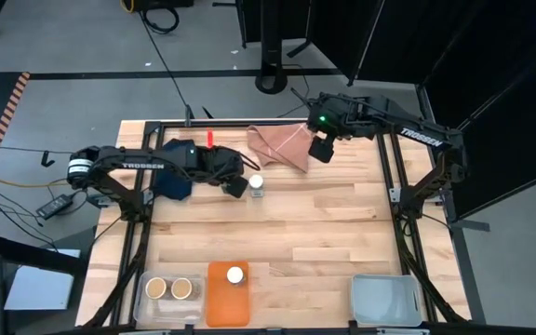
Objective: Sort spices by type
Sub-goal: Put the bottom green seasoning bottle into the gray bin
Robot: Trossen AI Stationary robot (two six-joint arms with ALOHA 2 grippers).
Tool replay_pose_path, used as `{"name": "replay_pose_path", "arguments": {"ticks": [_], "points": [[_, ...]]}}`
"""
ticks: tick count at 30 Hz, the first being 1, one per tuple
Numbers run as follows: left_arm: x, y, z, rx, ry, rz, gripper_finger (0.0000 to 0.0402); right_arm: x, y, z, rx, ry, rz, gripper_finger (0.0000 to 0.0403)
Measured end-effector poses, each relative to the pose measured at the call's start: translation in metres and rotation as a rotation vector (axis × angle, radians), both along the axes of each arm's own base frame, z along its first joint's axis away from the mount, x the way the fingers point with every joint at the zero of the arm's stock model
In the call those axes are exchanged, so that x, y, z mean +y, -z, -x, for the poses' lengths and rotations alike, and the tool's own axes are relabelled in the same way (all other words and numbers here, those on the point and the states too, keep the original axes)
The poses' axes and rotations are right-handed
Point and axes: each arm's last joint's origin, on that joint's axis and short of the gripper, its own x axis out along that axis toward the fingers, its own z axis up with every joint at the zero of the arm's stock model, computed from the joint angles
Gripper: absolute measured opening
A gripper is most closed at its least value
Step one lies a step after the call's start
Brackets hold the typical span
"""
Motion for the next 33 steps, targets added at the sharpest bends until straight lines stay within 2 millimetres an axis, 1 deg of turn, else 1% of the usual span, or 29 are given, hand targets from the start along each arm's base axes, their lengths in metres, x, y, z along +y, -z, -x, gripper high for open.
{"name": "replay_pose_path", "arguments": {"ticks": [4,8,19,24,31,33], "points": [[0.0,0.008,0.0,-0.012,-0.007,-0.009,0.0282,-0.002,0.0,0.001,0.0,0.006,0.0,0.0316],[0.0,0.015,0.003,0.015,-0.027,-0.021,0.0282,-0.002,0.0,0.001,0.0,0.006,0.0,0.0319],[0.001,0.017,0.002,-0.009,-0.046,-0.038,0.0282,-0.002,0.0,0.0,-0.011,0.006,0.003,0.0319],[0.002,0.023,-0.002,0.008,-0.046,-0.037,0.0282,-0.002,-0.001,-0.001,-0.02,0.001,-0.004,0.0323],[0.003,0.037,-0.01,0.057,-0.04,-0.023,0.0282,-0.001,-0.002,-0.004,-0.058,-0.019,-0.031,0.0323],[0.003,0.038,-0.011,0.05,-0.037,-0.028,0.0279,-0.002,-0.002,-0.004,-0.061,-0.02,-0.029,0.0324]]}}
